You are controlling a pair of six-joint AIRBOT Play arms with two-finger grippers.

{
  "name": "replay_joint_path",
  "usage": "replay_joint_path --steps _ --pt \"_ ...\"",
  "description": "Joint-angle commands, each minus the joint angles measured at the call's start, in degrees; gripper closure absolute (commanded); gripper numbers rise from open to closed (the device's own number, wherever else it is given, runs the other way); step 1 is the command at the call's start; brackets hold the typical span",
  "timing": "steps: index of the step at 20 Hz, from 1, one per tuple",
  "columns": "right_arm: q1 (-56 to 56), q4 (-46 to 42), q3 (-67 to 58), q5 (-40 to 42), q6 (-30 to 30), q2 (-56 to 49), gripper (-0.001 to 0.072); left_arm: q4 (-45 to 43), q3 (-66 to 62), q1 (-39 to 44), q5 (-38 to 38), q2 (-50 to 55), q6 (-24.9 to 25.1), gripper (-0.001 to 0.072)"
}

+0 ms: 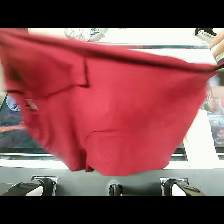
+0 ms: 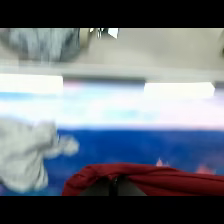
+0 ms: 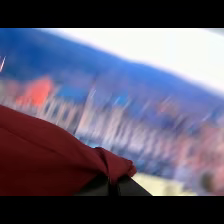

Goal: Fold the shirts.

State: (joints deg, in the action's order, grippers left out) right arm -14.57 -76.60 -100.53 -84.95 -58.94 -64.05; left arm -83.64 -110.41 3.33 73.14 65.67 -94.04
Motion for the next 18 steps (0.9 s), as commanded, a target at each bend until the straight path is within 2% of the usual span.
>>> replay_joint_path --steps 1,5,8,11,13,15,18 --pt "3.45 -3.78 4.74 -3.61 -0.07 -18.16 0.0661 -0.85 9.09 -0.09 2.89 14.16 1.07 0.0678" --pt "5.46 -2.8 5.03 13.77 -3.26 -34.36 0.066 0.55 11.3 -0.07 -1.46 31.61 1.14 0.0678" --pt "5.46 -1.84 5.03 27.98 -8.0 -37.94 0.066 3.5 11.3 -0.07 -12.09 37.29 1.07 0.0678" --pt "5.46 -1.79 5.01 37.42 -8.0 -38.18 0.066 4.81 11.3 -0.07 -21.51 38.56 1.05 0.0678" --pt "5.4 -1.97 4.98 37.38 -7.82 -37.55 0.0659 4.57 10.29 -0.44 -21.4 38.34 1.11 0.0678" --pt "5.42 -2.54 4.9 31.71 -6.73 -36.04 0.0659 4.52 8.24 -1.11 -15.63 37.92 2.93 0.0677" --pt "5.6 -2.29 5.14 11.39 -6.69 -34.6 0.0659 4.55 7.1 -1.95 0.76 37.79 3.48 0.0676"
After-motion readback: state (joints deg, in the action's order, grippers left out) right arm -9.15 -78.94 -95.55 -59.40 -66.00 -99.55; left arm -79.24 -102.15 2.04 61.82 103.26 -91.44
